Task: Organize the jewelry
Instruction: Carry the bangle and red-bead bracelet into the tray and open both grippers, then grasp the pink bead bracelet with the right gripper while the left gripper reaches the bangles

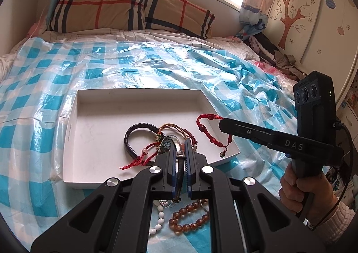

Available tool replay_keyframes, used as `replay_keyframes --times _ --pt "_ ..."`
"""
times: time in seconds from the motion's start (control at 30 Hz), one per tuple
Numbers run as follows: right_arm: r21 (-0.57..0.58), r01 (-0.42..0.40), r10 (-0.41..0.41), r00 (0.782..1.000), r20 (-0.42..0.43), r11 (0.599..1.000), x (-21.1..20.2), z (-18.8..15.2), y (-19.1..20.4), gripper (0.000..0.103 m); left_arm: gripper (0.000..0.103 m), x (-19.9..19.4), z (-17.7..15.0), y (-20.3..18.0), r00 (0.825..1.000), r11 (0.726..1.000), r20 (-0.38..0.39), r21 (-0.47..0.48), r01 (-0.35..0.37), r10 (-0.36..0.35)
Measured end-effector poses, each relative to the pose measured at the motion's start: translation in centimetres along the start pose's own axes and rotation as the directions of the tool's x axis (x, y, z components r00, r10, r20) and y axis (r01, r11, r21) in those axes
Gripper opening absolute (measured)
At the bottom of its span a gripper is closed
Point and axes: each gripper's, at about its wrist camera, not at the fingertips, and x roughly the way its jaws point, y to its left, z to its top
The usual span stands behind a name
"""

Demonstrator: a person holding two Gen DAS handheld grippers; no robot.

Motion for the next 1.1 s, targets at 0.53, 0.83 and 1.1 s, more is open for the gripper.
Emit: replay_keyframes --times 0.53,0.83,1.1 --pt "0.057 0.091 -0.087 0.994 -0.064 0.994 2.9 -0.5 -3.4 0.036 0.007 5.7 1.0 4.1 0.991 0.995 -0.09 -0.029 -0.098 0.095" --pt "0.009 0.151 -0.148 0.98 -0.135 0.989 4.3 -1.8 -3.9 0.037 0.017 7.4 -0.9 8.8 0.967 0.98 -0.217 -0.122 -0.159 0.13" --pt "0.0 0.158 -0.156 0.972 -0.175 0.987 3.6 -2.8 -3.9 0.037 0.023 6.7 -2.9 7.2 0.948 0.988 -0.295 -0.058 -0.146 0.122"
